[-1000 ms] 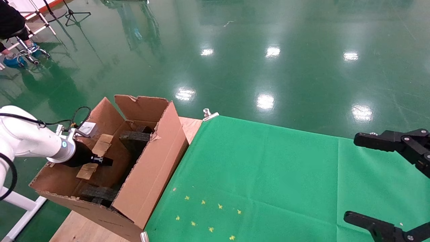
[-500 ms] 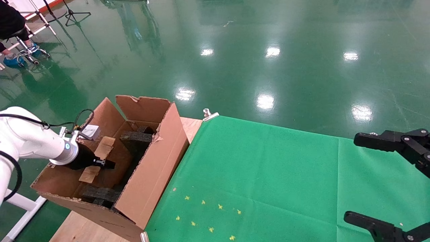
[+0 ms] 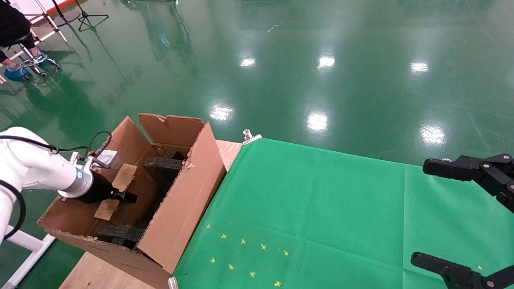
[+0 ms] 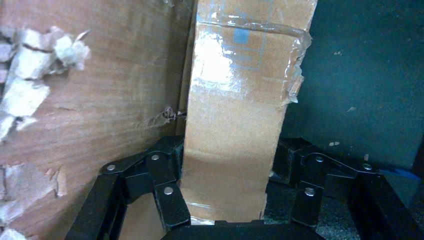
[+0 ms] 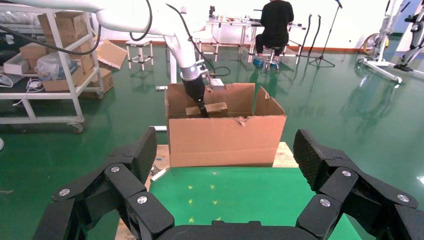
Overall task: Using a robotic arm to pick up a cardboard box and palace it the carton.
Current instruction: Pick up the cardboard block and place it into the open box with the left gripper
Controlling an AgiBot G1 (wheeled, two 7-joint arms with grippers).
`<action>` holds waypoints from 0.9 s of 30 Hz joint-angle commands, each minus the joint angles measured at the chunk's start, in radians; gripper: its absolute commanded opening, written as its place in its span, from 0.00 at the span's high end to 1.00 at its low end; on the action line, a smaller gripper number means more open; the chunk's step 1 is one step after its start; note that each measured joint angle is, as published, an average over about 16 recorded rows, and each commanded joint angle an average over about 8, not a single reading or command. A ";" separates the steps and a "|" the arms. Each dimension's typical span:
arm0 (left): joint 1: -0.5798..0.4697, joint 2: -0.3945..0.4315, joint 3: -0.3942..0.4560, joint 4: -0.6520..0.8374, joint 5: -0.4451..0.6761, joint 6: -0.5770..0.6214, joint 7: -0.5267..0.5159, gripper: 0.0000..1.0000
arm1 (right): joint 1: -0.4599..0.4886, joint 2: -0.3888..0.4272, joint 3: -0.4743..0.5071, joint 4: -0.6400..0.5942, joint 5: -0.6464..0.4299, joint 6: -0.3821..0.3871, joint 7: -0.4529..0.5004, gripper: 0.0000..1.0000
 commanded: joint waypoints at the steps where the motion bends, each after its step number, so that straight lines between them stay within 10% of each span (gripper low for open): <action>1: -0.001 0.000 0.001 0.000 0.001 0.001 0.000 0.00 | 0.000 0.000 0.000 0.000 0.000 0.000 0.000 0.00; 27: -0.188 -0.071 -0.065 -0.063 -0.094 0.132 0.004 0.00 | 0.000 0.000 -0.001 0.000 0.000 0.000 0.000 0.00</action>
